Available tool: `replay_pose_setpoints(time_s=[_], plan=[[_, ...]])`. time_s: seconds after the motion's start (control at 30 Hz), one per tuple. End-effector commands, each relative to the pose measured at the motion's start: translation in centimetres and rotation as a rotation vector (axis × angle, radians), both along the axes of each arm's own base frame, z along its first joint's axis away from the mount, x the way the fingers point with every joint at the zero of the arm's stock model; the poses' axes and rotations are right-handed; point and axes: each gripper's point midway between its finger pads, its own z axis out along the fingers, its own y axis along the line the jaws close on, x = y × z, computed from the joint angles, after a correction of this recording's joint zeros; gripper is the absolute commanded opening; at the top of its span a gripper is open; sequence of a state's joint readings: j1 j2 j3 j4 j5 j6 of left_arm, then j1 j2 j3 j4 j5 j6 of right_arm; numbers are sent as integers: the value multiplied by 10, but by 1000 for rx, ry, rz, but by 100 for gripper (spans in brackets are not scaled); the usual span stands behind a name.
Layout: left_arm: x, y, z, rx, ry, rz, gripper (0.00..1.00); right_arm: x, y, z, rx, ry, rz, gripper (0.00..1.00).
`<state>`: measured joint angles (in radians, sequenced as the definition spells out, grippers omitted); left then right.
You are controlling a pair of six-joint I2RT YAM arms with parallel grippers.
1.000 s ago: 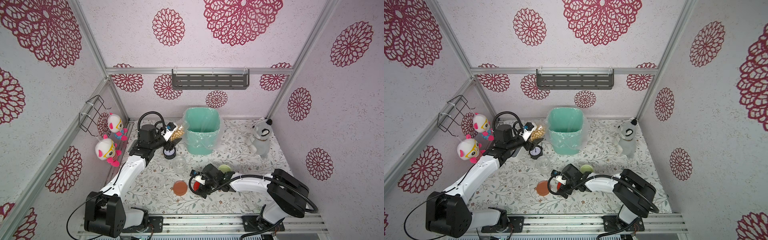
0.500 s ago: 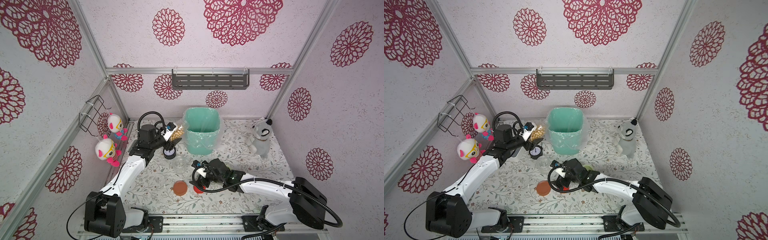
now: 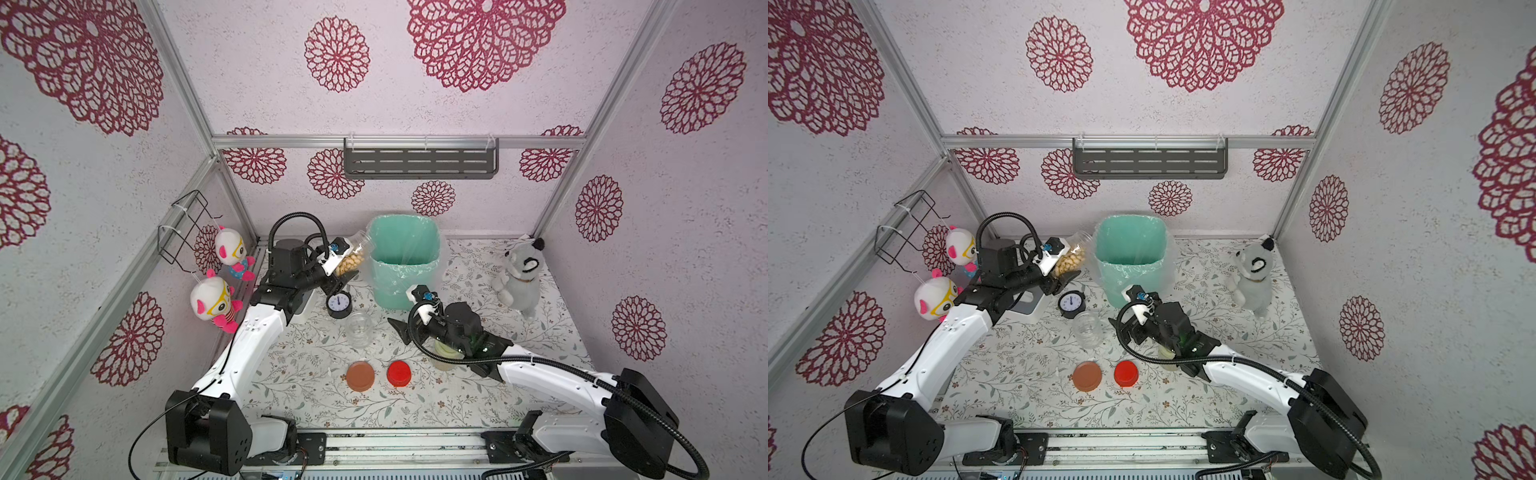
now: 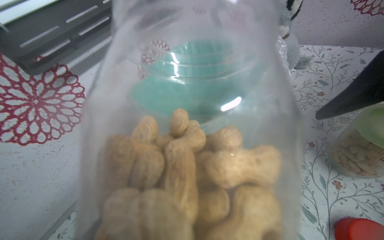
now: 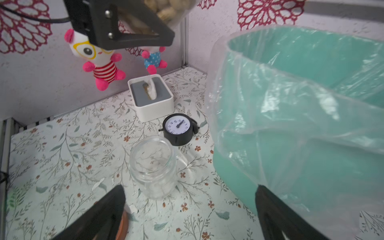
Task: Empty moldy peanuts from jars
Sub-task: Pour the moldy peanuts from the jar into the trash bin.
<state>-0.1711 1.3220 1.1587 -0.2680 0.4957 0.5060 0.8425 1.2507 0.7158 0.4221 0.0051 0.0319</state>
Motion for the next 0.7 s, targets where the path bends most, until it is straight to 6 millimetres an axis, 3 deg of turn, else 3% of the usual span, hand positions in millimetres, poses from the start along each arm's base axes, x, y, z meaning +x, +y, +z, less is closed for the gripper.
replay_pose_setpoints(time_s=[0.0,0.37,0.5,0.67], plan=[[-6,5,19,75,-40,-20,0,14,-17,56,176,-51,-82,99],[1,6,55,202,-76,-71,0,40,-62,94,298,-37,-177,99],[5,5,65,253,-90,-88,0,50,-71,97,315,13,-174,99],[11,1,61,325,-79,-106,0,58,-73,94,304,63,-154,99]])
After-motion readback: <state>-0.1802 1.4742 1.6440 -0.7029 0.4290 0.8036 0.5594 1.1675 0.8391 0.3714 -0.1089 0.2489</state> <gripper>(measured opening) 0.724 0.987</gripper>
